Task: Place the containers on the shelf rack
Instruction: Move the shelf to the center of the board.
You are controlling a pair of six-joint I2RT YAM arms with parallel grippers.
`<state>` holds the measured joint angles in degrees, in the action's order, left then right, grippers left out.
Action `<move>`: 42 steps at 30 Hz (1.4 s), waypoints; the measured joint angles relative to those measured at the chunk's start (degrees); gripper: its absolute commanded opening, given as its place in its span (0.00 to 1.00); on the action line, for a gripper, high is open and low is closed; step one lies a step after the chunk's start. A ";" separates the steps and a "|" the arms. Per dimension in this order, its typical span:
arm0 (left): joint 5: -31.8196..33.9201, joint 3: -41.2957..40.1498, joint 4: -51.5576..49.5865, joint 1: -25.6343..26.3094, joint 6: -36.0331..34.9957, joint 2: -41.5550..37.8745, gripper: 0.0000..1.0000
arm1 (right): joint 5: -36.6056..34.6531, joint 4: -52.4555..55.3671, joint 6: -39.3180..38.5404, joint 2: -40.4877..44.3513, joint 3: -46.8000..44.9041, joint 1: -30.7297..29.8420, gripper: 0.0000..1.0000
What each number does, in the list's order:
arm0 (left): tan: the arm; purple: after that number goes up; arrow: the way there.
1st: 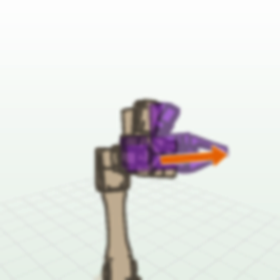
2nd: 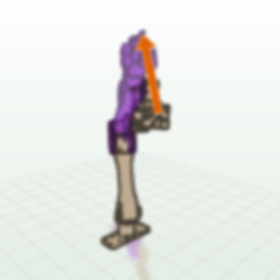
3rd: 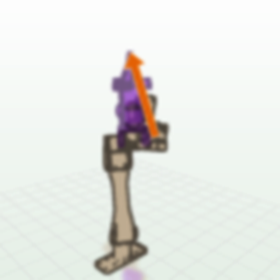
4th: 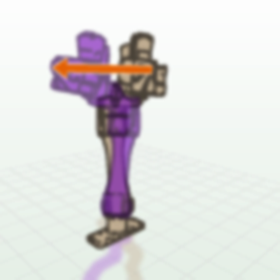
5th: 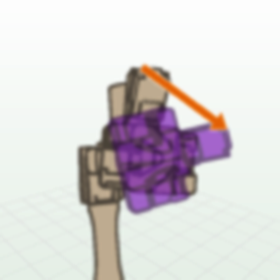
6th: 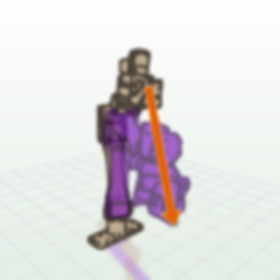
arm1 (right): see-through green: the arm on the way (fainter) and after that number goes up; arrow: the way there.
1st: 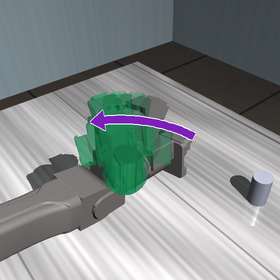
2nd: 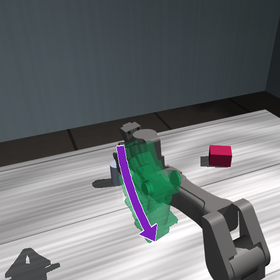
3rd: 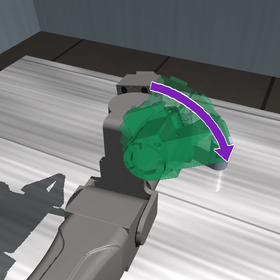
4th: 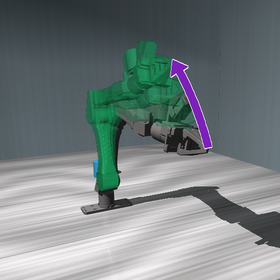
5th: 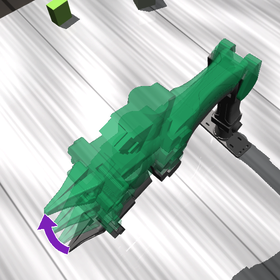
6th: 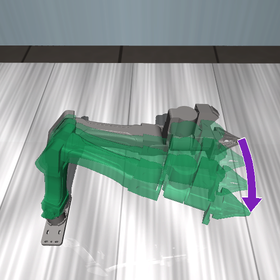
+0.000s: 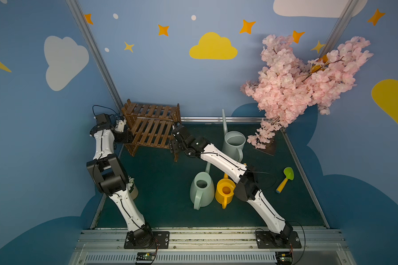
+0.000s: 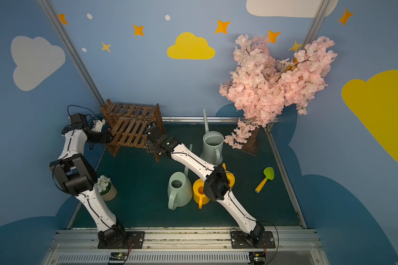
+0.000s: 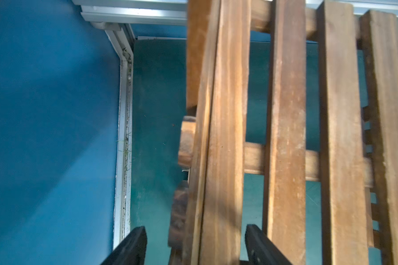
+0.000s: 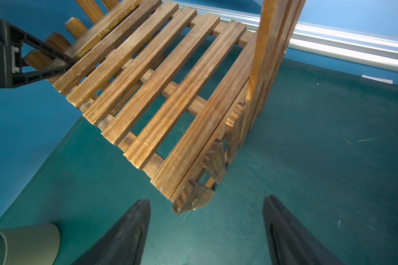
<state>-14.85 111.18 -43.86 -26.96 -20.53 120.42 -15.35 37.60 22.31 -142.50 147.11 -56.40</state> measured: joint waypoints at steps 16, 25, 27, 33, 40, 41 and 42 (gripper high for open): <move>-2.23 0.61 -1.77 1.75 -3.26 -0.02 0.23 | -2.71 0.39 1.09 0.00 0.00 0.00 0.76; -2.56 -6.23 -0.46 5.97 -2.60 -4.76 0.23 | -7.82 2.10 2.64 0.00 0.00 0.09 0.71; -2.69 -7.45 -0.81 7.50 -2.05 -5.75 0.20 | -8.92 3.04 3.41 0.00 0.00 0.39 0.69; -2.93 -10.99 -1.05 10.73 1.18 -8.48 0.16 | -10.99 3.67 5.77 2.12 -4.79 1.99 0.65; 0.35 -16.79 1.05 14.60 9.14 -12.96 0.16 | -10.97 3.98 6.32 4.85 -8.72 4.17 0.64; 0.87 -17.49 1.31 15.08 10.25 -13.51 0.16 | -10.97 4.02 6.21 4.87 -8.81 4.42 0.64; 1.49 -18.16 1.62 15.58 11.45 -14.08 0.16 | -10.93 4.13 6.14 4.87 -8.85 4.57 0.64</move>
<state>-13.37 93.01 -42.24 -11.38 -9.08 106.34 -26.28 41.74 28.45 -137.62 138.26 -51.83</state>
